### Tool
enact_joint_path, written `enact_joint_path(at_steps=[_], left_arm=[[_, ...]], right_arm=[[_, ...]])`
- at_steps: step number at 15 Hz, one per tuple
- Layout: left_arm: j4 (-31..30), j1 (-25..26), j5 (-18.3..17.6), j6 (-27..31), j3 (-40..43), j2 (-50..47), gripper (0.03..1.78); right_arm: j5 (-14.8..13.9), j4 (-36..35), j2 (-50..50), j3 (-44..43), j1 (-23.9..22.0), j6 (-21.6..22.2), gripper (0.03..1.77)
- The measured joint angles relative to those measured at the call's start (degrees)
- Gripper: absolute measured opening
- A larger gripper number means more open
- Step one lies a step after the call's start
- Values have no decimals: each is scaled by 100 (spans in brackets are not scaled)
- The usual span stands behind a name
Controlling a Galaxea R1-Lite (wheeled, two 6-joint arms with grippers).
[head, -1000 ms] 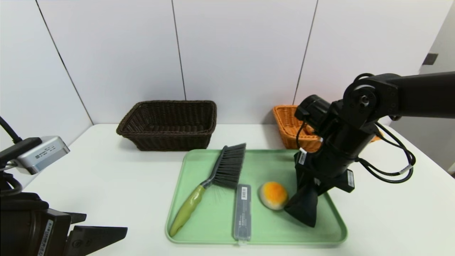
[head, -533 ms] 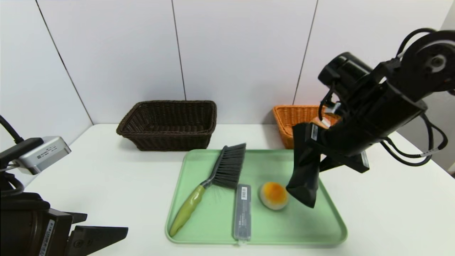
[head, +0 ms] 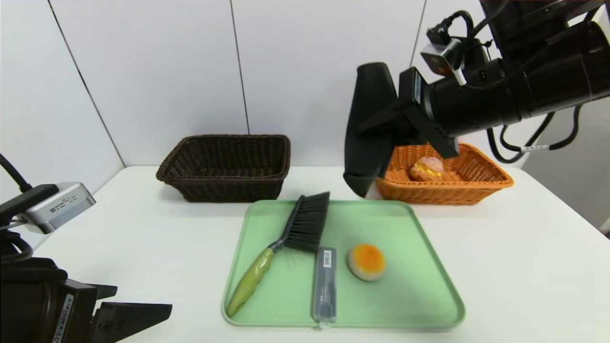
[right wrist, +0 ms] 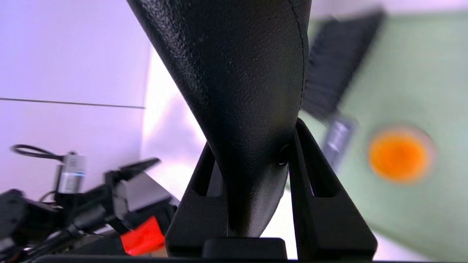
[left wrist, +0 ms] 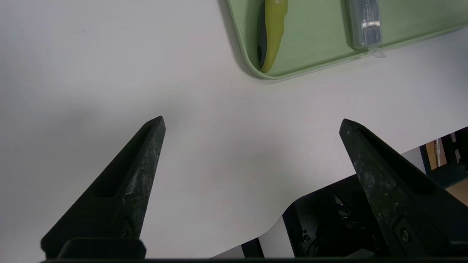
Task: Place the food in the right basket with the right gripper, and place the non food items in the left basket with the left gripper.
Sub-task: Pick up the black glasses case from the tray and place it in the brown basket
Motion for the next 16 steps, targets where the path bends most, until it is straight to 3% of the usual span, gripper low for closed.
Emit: enact_joint_path(at_steps=[4, 7, 9, 12, 16], left_arm=[[-61, 11, 11, -20, -2, 2, 169], [-319, 101, 39, -17, 0, 41, 169], [-645, 215, 174, 5, -15, 112, 169], [-1163, 297, 694, 33, -34, 201, 169], [-1276, 410, 713, 46, -20, 247, 169]], right_arm=[[-243, -1693, 450, -22, 223, 2, 46], [-926, -3018, 953, -39, 451, -23, 46], [-1290, -3773, 1320, -78, 608, -266, 46], [-1535, -3913, 1819, -315, 683, -751, 45], [-1580, -4289, 2411, -717, 634, -1161, 45]])
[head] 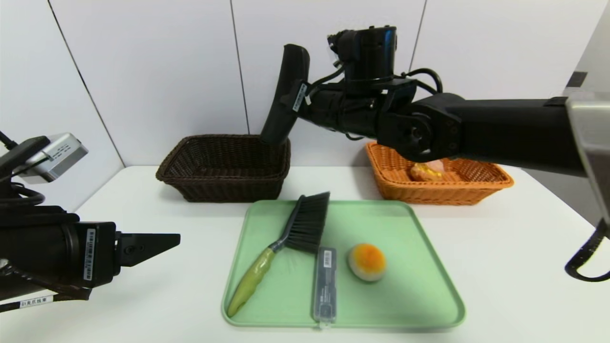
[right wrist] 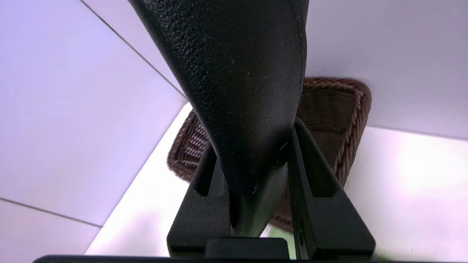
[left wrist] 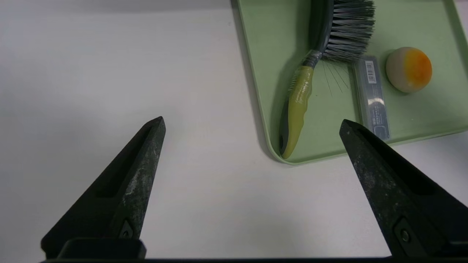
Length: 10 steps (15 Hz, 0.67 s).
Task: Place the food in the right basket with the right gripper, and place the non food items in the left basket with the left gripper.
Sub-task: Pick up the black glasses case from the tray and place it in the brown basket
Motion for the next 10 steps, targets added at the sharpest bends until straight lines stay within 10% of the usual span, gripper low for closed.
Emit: enact_joint_path(at_steps=[10], left_arm=[[30, 80, -11, 5, 91, 28, 169]], right_arm=[[-356, -1941, 996, -63, 27, -516, 44]])
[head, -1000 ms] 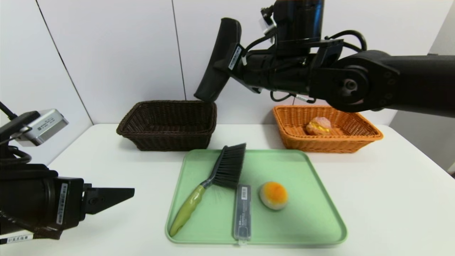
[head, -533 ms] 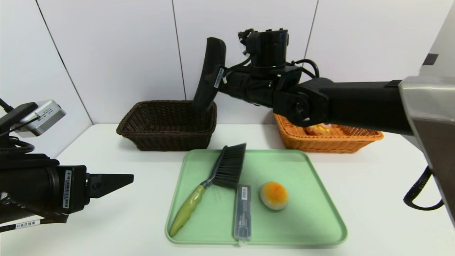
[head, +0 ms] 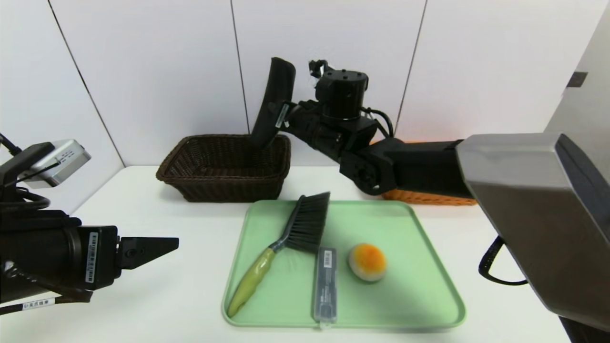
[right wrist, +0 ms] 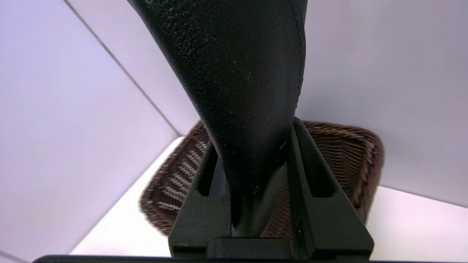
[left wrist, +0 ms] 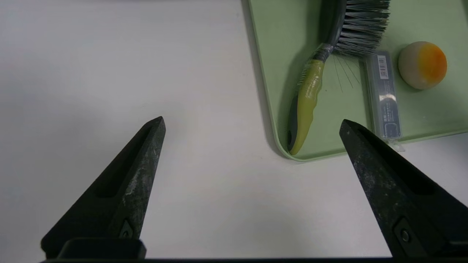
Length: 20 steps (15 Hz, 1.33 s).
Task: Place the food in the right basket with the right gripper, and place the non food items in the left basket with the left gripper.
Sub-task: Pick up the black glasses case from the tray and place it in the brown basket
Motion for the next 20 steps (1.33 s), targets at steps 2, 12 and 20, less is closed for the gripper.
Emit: enact_joint_path(at_steps=[2, 12, 20], left_arm=[[2, 28, 0, 4, 55, -17, 169], [-24, 39, -17, -2, 200, -55, 169], [-39, 39, -22, 30, 278, -162, 169]], right_arm=[[-43, -41, 177, 0, -13, -139, 44], [-34, -383, 672, -28, -11, -439, 101], [-43, -496, 488, -22, -11, -814, 146]])
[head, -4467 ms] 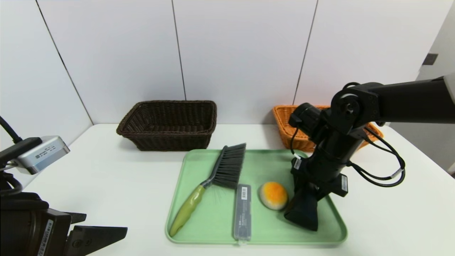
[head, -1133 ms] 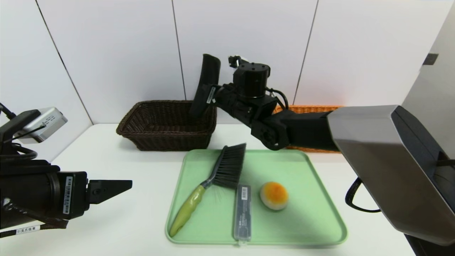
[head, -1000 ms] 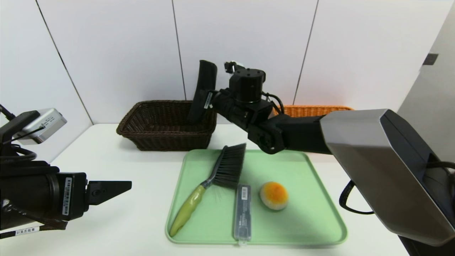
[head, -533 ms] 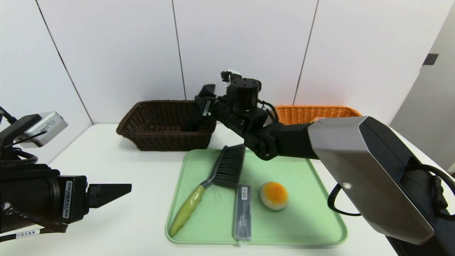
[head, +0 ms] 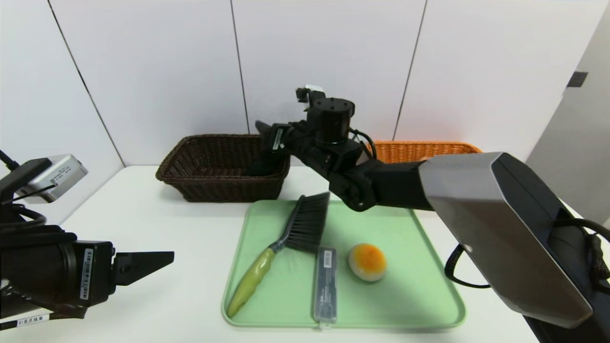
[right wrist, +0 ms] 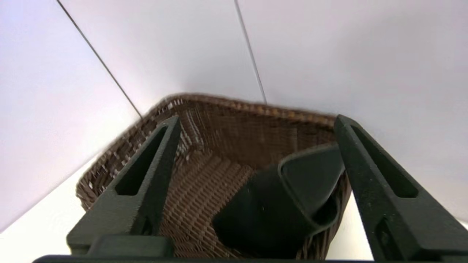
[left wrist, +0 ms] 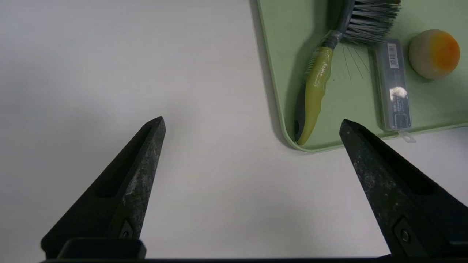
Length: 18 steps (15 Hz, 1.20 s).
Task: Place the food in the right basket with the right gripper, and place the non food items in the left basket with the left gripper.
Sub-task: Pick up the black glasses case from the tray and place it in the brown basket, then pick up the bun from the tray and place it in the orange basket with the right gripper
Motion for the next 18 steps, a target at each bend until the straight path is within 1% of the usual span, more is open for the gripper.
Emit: enact_joint_path(at_steps=[2, 3, 4, 6, 8, 9, 10, 11, 13, 14, 15, 17, 18], left_arm=[[2, 0, 0, -9, -59, -23, 169], [4, 0, -2, -9, -69, -39, 169], [4, 0, -2, -7, -83, -52, 169], [4, -4, -11, -16, -174, -54, 169], [4, -28, -98, -13, -330, -12, 169], [4, -69, -183, -13, -405, 16, 169], [4, -127, -238, -13, -457, 40, 169], [6, -194, -254, -11, -488, 57, 169], [6, -301, -256, -9, -511, 71, 169], [17, -358, -260, -2, -511, 71, 169], [33, -408, -265, -2, -511, 71, 169], [56, -513, -293, 0, -510, 74, 169], [88, -572, -312, 0, -488, 77, 169]], right_arm=[[-21, 69, -268, 0, -7, 15, 152], [-96, 172, -430, 0, 2, 15, 154], [-245, 308, -606, 2, 2, 20, 156], [-738, 474, -970, 5, 2, 67, 160], [-1323, 557, -1340, 52, -5, 185, 162], [-1532, 692, -1530, 179, -2, 288, 163], [-1629, 937, -1764, 410, 2, 397, 164], [-1662, 1296, -2050, 653, 2, 541, 165], [-1573, 2548, -2660, 962, 6, 1062, 166], [-1447, 3327, -2935, 1025, 4, 1340, 167], [-1251, 4258, -3248, 1067, -20, 1604, 167], [-824, 5859, -3763, 1212, -99, 1842, 168], [-658, 6535, -3980, 1423, -143, 1877, 169]])
